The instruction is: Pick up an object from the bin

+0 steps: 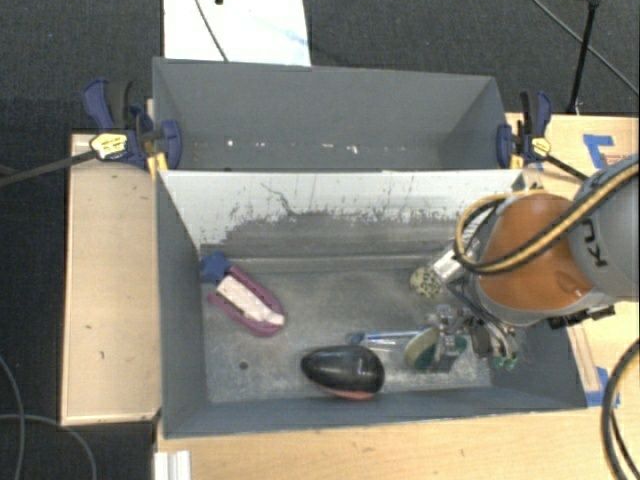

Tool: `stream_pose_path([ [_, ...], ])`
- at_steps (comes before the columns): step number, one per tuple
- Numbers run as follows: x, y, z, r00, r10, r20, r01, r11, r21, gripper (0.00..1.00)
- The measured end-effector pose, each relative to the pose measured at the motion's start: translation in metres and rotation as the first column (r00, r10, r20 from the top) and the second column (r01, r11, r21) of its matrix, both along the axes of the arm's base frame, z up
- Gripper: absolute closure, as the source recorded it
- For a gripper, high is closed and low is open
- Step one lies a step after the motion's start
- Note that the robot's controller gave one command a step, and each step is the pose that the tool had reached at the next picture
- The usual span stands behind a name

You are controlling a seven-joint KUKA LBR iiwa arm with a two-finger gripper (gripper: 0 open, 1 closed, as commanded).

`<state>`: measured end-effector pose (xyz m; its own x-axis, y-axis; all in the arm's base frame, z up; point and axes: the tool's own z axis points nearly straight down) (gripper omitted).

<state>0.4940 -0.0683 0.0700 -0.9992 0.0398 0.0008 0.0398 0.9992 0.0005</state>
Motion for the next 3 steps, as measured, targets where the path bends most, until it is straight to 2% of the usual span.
stream_pose_path([
  [1,0.013,0.005,0.051,0.999,0.041,0.009,-0.041,0.999,-0.001,1.00],
  [2,0.051,-0.054,0.109,0.961,0.276,0.006,-0.276,0.961,-0.005,1.00],
  [3,0.062,-0.051,0.196,0.966,0.258,0.012,-0.258,0.966,-0.006,1.00],
])
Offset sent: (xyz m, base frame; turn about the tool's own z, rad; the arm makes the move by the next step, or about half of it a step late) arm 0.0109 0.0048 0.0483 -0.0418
